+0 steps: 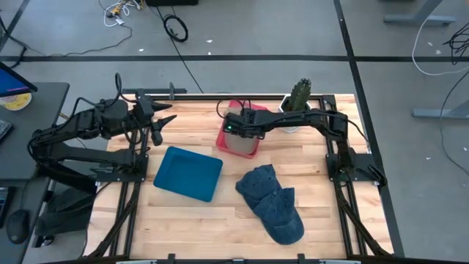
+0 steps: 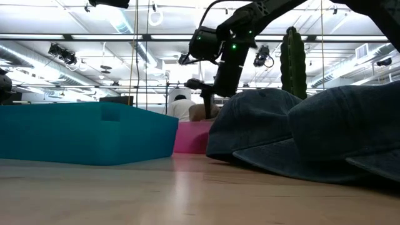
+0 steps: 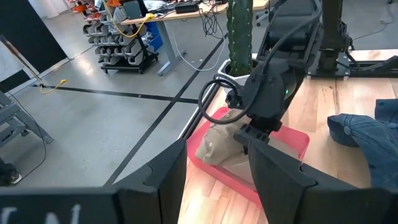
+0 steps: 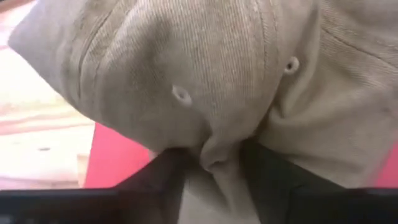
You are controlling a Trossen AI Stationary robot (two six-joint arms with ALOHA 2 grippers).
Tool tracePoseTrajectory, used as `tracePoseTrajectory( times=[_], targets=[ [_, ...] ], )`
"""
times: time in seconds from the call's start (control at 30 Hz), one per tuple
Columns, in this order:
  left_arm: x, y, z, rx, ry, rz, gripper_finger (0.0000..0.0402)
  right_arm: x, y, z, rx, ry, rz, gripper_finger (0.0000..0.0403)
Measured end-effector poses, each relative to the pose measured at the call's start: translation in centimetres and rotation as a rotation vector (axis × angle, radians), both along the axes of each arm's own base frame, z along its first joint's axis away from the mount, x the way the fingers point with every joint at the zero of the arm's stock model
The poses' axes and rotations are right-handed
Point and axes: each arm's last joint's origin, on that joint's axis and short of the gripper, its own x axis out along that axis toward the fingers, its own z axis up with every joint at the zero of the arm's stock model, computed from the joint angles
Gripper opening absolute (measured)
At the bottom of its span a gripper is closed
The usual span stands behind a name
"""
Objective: Pick & Place hat
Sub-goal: Put the brown cap into the pink bin, then put the bottom blue cap into the blue bin
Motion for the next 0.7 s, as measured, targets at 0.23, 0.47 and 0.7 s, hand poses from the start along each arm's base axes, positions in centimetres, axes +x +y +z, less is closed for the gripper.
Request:
tracePoseTrajectory(
  times=[0.23,0.47,0.7],
  targets=[
    [0.0,0.0,0.0,-0.001,-0.001,0.000,0.0177,-1.2,-0.4,3.1,-0.036,-0.036,0.036,0.0274],
    [0.0,0.0,0.0,0.000,-0.001,-0.001,0.0177,-2.6,-0.3,6.7,-0.069,-0.110,0.049,0.0315],
    [0.0,0.0,0.0,0.000,-0.001,-0.001,0.0177,-4.8,0.6,10.9,-0.022,-0.207,0.174,0.0299]
  ],
)
